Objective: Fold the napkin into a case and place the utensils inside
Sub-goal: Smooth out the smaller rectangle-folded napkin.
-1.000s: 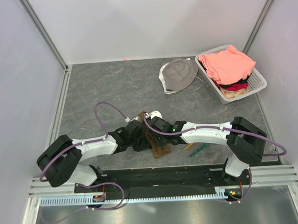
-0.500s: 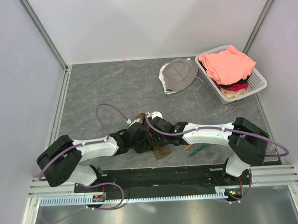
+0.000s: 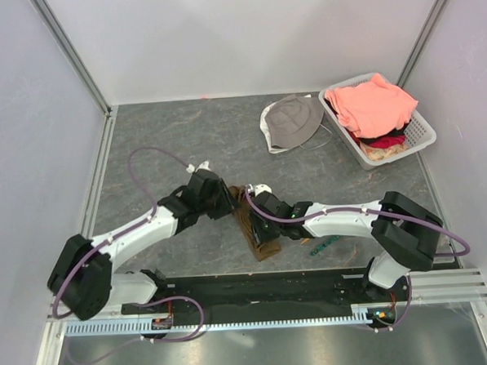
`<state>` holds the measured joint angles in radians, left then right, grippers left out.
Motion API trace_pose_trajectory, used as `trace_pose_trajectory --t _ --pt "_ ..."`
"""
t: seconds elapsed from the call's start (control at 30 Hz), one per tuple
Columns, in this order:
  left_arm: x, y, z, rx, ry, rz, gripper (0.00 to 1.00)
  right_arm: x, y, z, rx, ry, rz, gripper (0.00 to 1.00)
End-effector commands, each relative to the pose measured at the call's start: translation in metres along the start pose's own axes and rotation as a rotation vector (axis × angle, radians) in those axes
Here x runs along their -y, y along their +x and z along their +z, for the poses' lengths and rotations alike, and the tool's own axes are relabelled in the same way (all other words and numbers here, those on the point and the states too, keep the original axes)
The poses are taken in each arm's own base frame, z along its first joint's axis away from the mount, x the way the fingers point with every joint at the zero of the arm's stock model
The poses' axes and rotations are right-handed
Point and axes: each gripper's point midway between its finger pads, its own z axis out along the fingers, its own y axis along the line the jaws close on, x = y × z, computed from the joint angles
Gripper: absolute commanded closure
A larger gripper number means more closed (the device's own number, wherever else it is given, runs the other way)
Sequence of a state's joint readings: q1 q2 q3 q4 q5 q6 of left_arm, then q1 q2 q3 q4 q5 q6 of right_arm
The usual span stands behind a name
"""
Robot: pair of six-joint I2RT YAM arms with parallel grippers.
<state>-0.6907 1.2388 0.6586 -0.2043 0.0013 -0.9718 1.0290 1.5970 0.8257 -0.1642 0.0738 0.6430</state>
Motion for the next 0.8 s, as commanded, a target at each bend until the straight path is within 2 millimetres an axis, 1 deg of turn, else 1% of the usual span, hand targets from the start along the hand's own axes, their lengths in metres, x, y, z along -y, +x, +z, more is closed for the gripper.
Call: trace_pose_trajectory --t 0.0,0.03,0.1,0.13,0.17,0.2,0.27,0.3,0.37,0.4,0.5,0.53,0.6,0.63,0.77 --pt "0.014 -0.031 0.012 0.014 -0.026 0.163 0.60 -0.011 -0.021 -0.011 0.060 -0.091 0.046 0.60" --pt "0.018 -0.038 0.017 0.023 -0.041 0.177 0.60 -0.012 -0.024 -0.013 0.068 -0.103 0.054 0.54" --pt "0.016 -0.049 0.018 0.059 -0.065 0.173 0.63 -0.017 -0.038 -0.021 0.091 -0.139 0.072 0.50" --pt "0.016 -0.056 0.018 0.078 -0.066 0.165 0.64 -0.020 -0.046 -0.025 0.104 -0.154 0.076 0.45" --pt "0.016 -0.060 0.017 0.086 -0.068 0.161 0.65 -0.023 -0.050 -0.028 0.102 -0.180 0.080 0.43" --pt "0.017 -0.064 0.017 0.094 -0.066 0.153 0.65 -0.019 -0.058 -0.030 0.113 -0.180 0.094 0.40" --pt "0.014 -0.071 0.016 0.098 -0.068 0.139 0.67 -0.018 -0.071 -0.033 0.138 -0.187 0.100 0.34" --pt "0.013 -0.072 0.015 0.097 -0.071 0.134 0.67 -0.012 -0.080 -0.034 0.153 -0.180 0.114 0.29" --pt "0.013 -0.076 0.013 0.100 -0.063 0.123 0.70 -0.006 -0.092 -0.031 0.166 -0.180 0.128 0.25" --pt "0.012 -0.078 0.011 0.102 -0.061 0.123 0.71 0.001 -0.099 -0.030 0.174 -0.179 0.143 0.23" --pt "0.005 -0.082 0.005 0.121 -0.074 0.104 0.78 0.005 -0.120 -0.026 0.204 -0.188 0.159 0.22" --pt "0.003 -0.084 0.003 0.126 -0.074 0.097 0.79 0.002 -0.129 -0.023 0.210 -0.196 0.157 0.21" --pt "0.000 -0.086 -0.001 0.129 -0.072 0.090 0.79 0.003 -0.138 -0.018 0.216 -0.194 0.151 0.20" --pt "-0.002 -0.085 -0.002 0.124 -0.075 0.084 0.80 -0.001 -0.142 -0.011 0.206 -0.212 0.151 0.20" --pt "-0.009 -0.083 -0.005 0.122 -0.086 0.082 0.80 0.001 -0.152 0.002 0.211 -0.214 0.171 0.20"
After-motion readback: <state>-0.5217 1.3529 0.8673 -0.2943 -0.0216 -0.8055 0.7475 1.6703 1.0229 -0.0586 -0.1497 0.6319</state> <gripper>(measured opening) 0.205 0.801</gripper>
